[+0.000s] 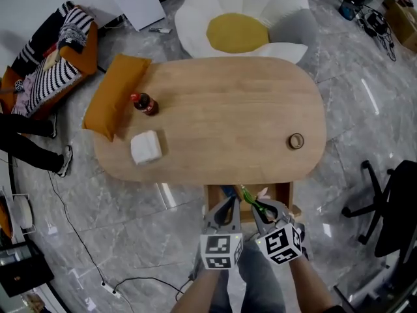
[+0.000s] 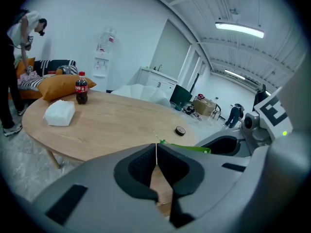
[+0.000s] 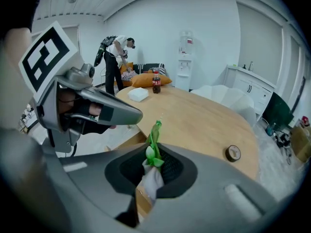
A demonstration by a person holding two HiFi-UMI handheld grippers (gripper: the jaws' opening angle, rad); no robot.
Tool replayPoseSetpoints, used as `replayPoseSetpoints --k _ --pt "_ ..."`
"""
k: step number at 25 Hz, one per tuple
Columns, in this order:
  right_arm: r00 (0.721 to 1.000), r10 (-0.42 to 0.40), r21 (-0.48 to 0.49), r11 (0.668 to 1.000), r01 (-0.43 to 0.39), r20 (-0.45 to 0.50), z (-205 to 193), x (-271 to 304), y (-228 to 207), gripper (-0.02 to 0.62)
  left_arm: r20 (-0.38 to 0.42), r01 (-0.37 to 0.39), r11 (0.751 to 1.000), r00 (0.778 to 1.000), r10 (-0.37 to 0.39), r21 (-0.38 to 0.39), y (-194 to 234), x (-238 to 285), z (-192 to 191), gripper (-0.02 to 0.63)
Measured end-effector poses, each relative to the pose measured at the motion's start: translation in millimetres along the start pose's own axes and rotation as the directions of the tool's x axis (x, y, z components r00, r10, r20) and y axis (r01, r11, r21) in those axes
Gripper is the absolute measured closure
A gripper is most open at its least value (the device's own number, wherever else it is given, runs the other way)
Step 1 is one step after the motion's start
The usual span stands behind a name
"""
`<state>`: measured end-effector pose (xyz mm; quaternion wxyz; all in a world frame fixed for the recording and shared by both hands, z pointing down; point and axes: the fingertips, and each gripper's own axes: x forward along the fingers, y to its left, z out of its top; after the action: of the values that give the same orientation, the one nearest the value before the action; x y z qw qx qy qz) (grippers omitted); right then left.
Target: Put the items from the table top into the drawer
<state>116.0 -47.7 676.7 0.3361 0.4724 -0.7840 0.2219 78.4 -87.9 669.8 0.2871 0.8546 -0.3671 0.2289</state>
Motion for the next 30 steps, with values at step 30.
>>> replayPoseSetpoints --k 30 --pt "0.979 0.154 -0.051 0.985 -0.162 -0.136 -108 76 13 0.569 0.026 -0.098 0.995 0.995 0.099 -0.023 16 16 -33 0.591"
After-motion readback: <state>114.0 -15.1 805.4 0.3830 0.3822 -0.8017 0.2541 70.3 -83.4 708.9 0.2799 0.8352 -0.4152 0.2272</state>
